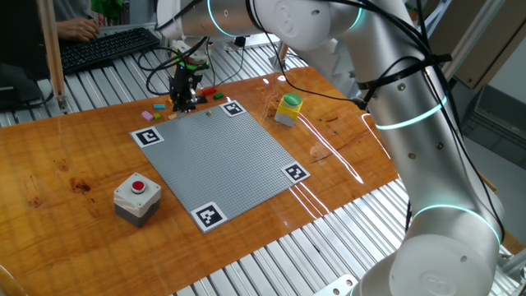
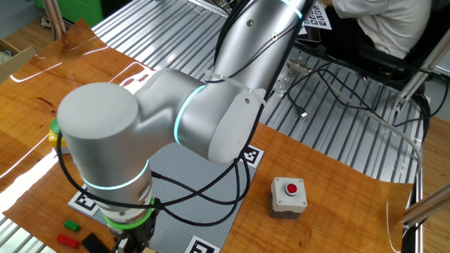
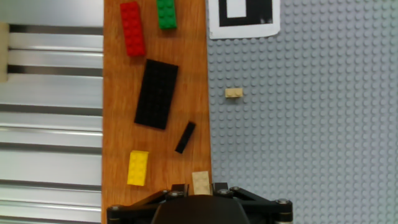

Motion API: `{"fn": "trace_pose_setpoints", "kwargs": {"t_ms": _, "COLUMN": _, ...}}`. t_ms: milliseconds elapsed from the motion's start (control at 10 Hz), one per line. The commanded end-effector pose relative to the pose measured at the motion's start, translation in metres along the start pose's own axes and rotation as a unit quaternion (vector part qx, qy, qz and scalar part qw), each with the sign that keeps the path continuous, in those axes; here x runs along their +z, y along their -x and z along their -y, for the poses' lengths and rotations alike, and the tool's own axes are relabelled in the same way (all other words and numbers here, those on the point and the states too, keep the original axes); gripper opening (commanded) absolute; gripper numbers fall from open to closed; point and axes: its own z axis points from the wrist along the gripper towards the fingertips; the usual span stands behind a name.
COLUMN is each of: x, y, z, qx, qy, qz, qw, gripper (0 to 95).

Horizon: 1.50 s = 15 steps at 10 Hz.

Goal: Build with small Lego blocks

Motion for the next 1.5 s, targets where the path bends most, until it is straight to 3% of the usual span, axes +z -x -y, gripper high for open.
{"fn": "trace_pose_setpoints", "kwargs": {"t_ms": 100, "x": 0.0004, "y": -0.0006, "z": 0.0008, "qx": -0.001, "qy": 0.0, "qz": -0.002, "qw": 1.0, "gripper": 19.0}}
{"fn": "trace_pose_setpoints", "kwargs": {"t_ms": 900, "x": 0.0043, "y": -0.0023, "z": -0.0053, "qx": 0.0, "qy": 0.003, "qz": 0.0, "qw": 1.0, "gripper": 19.0}}
{"fn": "trace_pose_setpoints", "kwargs": {"t_ms": 1200, "x": 0.0042, "y": -0.0055, "z": -0.0077, "qx": -0.01, "qy": 0.003, "qz": 0.006, "qw": 0.9999, "gripper": 19.0}}
{"fn": "trace_pose_setpoints", "kwargs": {"t_ms": 1300, "x": 0.0037, "y": -0.0062, "z": -0.0076, "qx": -0.016, "qy": 0.002, "qz": 0.012, "qw": 0.9998, "gripper": 0.0}}
{"fn": "trace_pose_setpoints", "kwargs": {"t_ms": 1500, "x": 0.0043, "y": -0.0071, "z": -0.0053, "qx": -0.032, "qy": 0.001, "qz": 0.014, "qw": 0.9994, "gripper": 0.0}}
